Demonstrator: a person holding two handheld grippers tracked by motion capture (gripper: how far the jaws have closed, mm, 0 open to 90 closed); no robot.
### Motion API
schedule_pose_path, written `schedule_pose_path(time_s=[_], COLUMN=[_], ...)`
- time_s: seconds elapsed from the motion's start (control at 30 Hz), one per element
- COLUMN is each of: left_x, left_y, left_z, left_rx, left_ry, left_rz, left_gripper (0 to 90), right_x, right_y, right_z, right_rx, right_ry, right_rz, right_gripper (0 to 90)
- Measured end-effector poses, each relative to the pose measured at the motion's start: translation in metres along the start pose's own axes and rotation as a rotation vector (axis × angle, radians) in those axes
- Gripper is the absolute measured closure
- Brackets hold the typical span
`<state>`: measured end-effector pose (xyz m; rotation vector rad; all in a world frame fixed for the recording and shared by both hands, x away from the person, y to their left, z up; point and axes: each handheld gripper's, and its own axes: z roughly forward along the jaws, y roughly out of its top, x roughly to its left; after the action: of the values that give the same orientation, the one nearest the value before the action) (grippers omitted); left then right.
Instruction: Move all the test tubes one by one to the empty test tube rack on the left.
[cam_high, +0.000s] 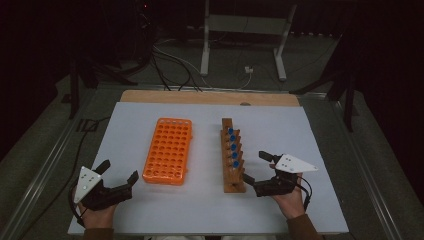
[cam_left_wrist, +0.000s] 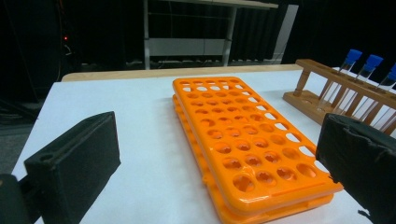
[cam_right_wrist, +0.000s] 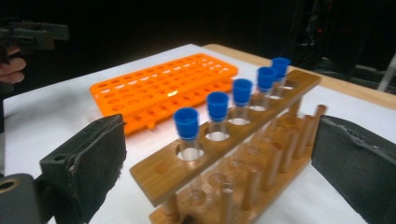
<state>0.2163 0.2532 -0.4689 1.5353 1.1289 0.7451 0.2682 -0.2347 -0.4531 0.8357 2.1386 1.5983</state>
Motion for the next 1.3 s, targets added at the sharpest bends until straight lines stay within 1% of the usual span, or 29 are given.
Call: schedule_pose_path(time_s=[0.03,0.07,0.1,0.13,0.17,0.2,0.23,0.27,0.3,0.37,0.47,0.53,0.57,0.63,0.83,1.0,1.07,1.2,1.3], left_x=[0.0,0.0,-0.001,-0.001,-0.001,-0.002,-0.002,-0.003,-0.003,-0.003,-0.003,-0.004,-0.004,-0.004,-0.004,-0.006,-0.007,-0.01,-0.011], left_y=[0.0,0.0,0.0,0.0,-0.001,-0.001,0.0,-0.001,-0.001,-0.001,-0.001,-0.001,-0.001,-0.001,-0.001,-0.001,-0.002,-0.002,-0.001], left_z=[0.0,0.0,0.001,0.002,0.002,0.002,0.003,0.003,0.003,0.004,0.005,0.005,0.005,0.005,0.005,0.006,0.007,0.009,0.011], left_rx=[0.001,0.002,0.004,0.006,0.008,0.009,0.009,0.011,0.013,0.016,0.021,0.023,0.023,0.022,0.022,0.028,0.031,0.037,0.049], left_ry=[-0.001,-0.002,-0.005,-0.006,-0.007,-0.011,-0.012,-0.013,-0.013,-0.016,-0.017,-0.018,-0.018,-0.019,-0.019,-0.027,-0.036,-0.06,-0.095], left_rz=[0.001,0.0,0.0,0.003,0.004,0.006,0.006,0.009,0.01,0.01,0.013,0.017,0.017,0.017,0.017,0.024,0.022,0.034,0.038], left_gripper=[0.6,0.6,0.6,0.6,0.6,0.6,0.6,0.7,0.7,0.7,0.7,0.6,0.7,0.7,0.6,0.6,0.6,0.7,0.6], right_x=[0.002,0.004,0.004,0.006,0.006,0.008,0.01,0.01,0.011,0.013,0.014,0.015,0.015,0.015,0.014,0.014,0.015,0.016,0.017], right_y=[0.0,0.0,0.0,0.0,0.0,0.0,-0.001,-0.001,-0.002,-0.003,-0.004,-0.005,-0.005,-0.005,-0.007,-0.007,-0.008,-0.006,-0.004], right_z=[0.002,0.007,0.007,0.011,0.011,0.013,0.017,0.017,0.019,0.022,0.026,0.028,0.03,0.032,0.039,0.041,0.042,0.044,0.045], right_rx=[0.008,0.028,0.028,0.056,0.056,0.067,0.083,0.083,0.091,0.107,0.117,0.115,0.115,0.114,0.126,0.126,0.129,0.13,0.13], right_ry=[0.005,0.016,0.016,0.03,0.03,0.036,0.052,0.052,0.056,0.067,0.069,0.065,0.055,0.05,0.024,0.005,-0.002,0.002,-0.003], right_rz=[-0.001,0.002,0.002,0.008,0.008,0.005,0.001,0.001,-0.005,-0.015,-0.024,-0.035,-0.035,-0.038,-0.051,-0.065,-0.074,-0.084,-0.092], right_gripper=[4.4,5.3,5.3,8.0,8.0,10.8,16.3,16.3,19.2,27.3,41.1,51.2,53.8,58.9,68.8,73.9,75.3,76.0,76.0])
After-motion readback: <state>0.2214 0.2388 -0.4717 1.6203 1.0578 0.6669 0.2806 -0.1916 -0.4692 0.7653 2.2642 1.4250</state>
